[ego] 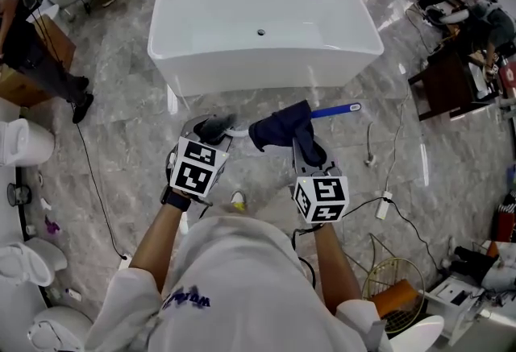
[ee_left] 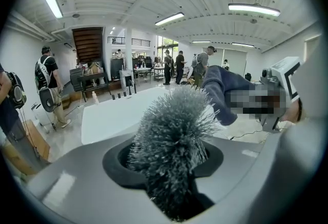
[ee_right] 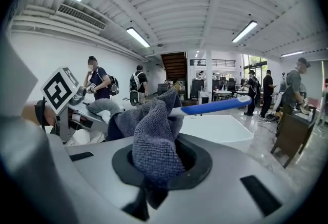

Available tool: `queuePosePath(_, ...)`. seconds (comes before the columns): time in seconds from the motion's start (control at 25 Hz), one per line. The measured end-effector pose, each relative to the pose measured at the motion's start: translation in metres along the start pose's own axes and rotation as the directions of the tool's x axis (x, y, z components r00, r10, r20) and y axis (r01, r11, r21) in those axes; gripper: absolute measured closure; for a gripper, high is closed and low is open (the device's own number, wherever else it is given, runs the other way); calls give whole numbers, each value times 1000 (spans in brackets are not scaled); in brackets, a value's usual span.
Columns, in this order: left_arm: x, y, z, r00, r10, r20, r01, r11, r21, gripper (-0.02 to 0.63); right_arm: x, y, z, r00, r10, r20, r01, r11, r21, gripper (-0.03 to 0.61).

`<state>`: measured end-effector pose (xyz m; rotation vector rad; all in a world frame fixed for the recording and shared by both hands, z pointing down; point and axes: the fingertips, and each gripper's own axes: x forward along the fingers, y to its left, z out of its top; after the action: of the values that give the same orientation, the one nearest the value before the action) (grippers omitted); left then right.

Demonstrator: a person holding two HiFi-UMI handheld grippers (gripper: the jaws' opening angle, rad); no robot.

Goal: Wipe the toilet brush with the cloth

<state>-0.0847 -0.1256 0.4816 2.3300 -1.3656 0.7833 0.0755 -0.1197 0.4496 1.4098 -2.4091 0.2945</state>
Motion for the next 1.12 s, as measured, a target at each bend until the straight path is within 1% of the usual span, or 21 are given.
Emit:
queuePosePath(0.24,-4,16,0,1000,18,-4,-18,1000,-5,437,-8,-55,7,993,-114,19,113,992,57,534)
queuePosePath(0.32,-4,17,-1,1000,21,-3,-21,1000,-3,437,-10,-63,8,991,-132,21,131,989,62,534)
queuePosePath(0.4,-4,17,-1,1000,25,2,-25,1000,-6,437,-9,-61,6,991,-134,15,133,990,53,534)
queuePosePath(0.52,-2,17,1,999,31,7,-31,999,-6,437,-5,-45,-2,994,-105,-4,105,993,44,534)
queuePosePath(0.68,-1,20,1,999,47,-8,-47,998,33,437,1,-18,-7,998,-66,-11,67,996,57,535)
queuePosePath(0.76,-1,20,0,999,50,-10,-49,998,44,437,2,-8,-6,998,-55,-6,55,996,71,535)
queuePosePath(0.88,-1,18,-2,999,43,-2,-43,998,34,437,2,-1,-4,1000,-29,11,28,995,93,535)
queuePosePath(1.0,-3,15,-3,999,39,4,-39,999,35,437,2,5,0,1000,16,26,-19,995,94,535)
queuePosePath(1.12,-2,13,-3,999,36,8,-36,999,40,439,3,11,2,997,58,43,-63,991,119,535)
